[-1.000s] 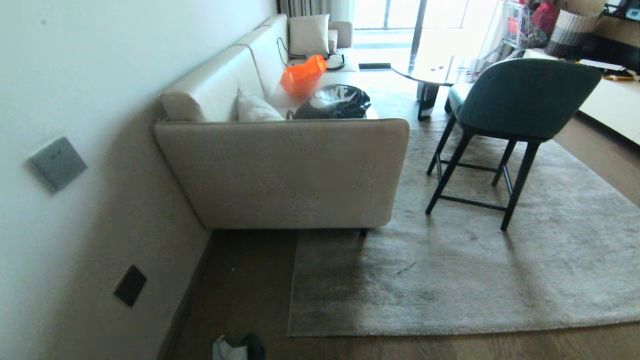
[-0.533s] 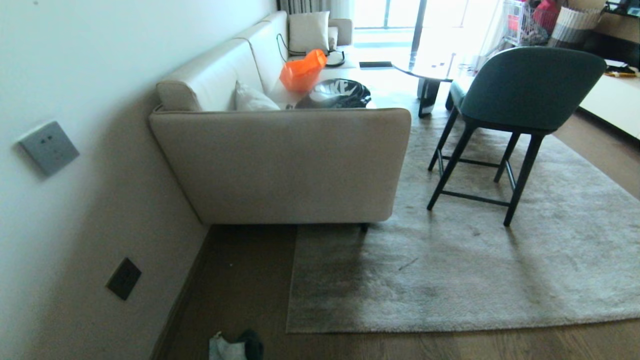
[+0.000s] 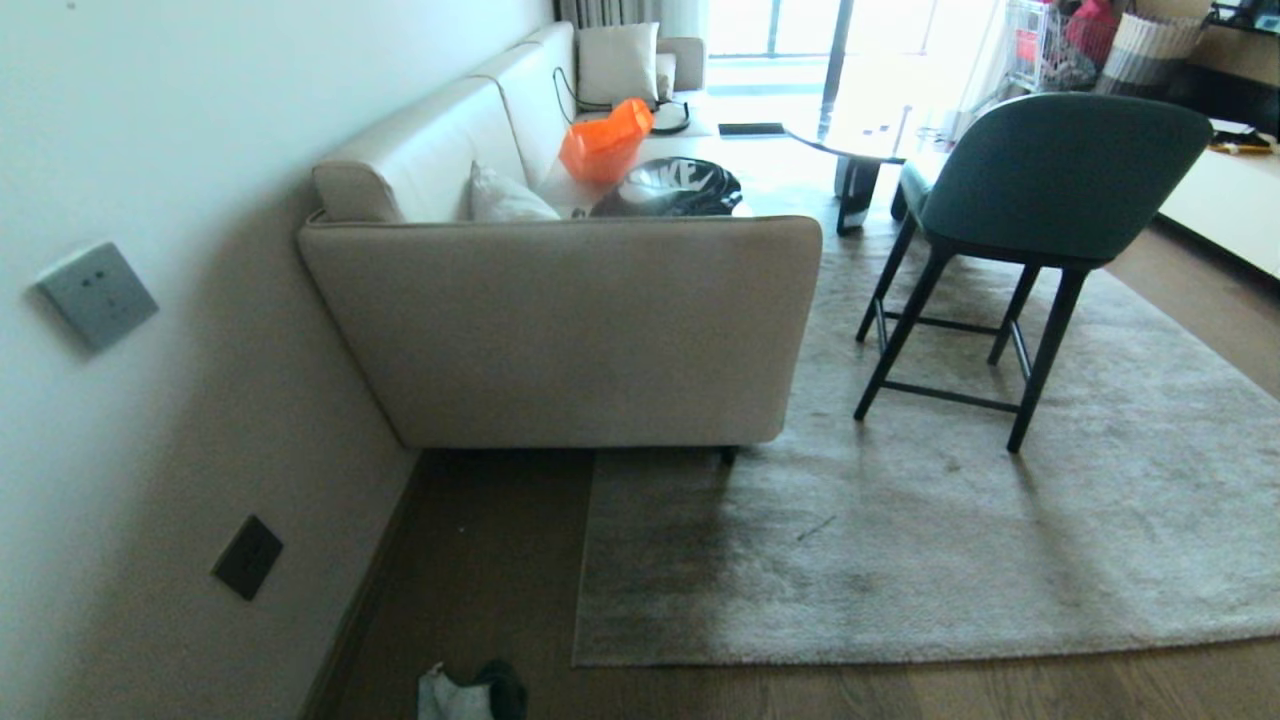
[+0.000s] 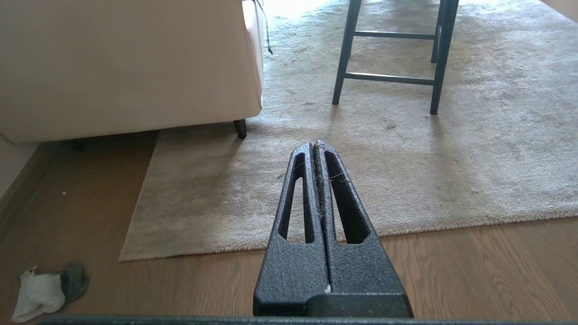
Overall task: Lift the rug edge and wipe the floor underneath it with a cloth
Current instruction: Pick up the rag
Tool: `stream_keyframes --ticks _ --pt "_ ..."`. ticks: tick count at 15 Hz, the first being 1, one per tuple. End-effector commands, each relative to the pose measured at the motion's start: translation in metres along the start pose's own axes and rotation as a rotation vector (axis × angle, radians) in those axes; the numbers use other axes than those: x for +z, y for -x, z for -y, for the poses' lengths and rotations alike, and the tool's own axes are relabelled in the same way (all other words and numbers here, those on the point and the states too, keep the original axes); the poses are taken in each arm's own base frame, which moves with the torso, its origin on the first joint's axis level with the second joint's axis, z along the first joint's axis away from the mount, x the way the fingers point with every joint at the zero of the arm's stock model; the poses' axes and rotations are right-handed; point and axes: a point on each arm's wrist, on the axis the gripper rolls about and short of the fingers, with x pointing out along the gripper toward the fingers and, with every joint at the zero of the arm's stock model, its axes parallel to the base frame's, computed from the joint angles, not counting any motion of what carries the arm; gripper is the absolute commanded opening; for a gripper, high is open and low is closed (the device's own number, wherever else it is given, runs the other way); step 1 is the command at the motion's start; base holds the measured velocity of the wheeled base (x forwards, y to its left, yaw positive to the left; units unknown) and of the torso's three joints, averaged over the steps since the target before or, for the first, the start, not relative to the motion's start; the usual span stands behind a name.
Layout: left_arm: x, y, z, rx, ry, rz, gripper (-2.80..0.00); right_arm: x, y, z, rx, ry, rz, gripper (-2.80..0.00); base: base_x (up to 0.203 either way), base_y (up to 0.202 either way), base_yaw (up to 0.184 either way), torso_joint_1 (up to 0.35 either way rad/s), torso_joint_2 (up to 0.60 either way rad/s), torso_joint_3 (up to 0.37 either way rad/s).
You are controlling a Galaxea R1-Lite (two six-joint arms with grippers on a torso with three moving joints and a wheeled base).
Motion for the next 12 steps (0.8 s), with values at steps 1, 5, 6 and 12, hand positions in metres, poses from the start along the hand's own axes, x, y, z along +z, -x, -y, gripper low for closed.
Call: stream_keyframes --ticks 1,5,6,12 --pt "-0.0001 0.0000 0.0000 0.000 0.000 -0.001 -2.80 0.0001 -0.0001 0.0000 0.000 -0.001 -0.001 -2.80 0.000 0.000 0.000 0.000 0.00 0.000" --pt "-0.0001 0.0000 0.0000 0.000 0.000 -0.001 -2.80 0.0001 -0.0001 0.0000 0.000 0.000 -0.001 -2.80 0.000 0.000 0.000 0.023 0.09 0.095" --pt "-0.0001 0.0000 0.0000 0.000 0.000 -0.001 -2.80 0.0001 -0.0001 0.0000 0.000 -0.001 -0.001 -2.80 0.000 0.000 0.000 0.000 0.00 0.000" --pt "-0.0001 0.0000 0.0000 0.000 0.000 -0.001 -2.80 0.0001 -0.0001 0.0000 0.000 0.001 -0.001 -2.80 0.000 0.000 0.000 0.000 0.00 0.000"
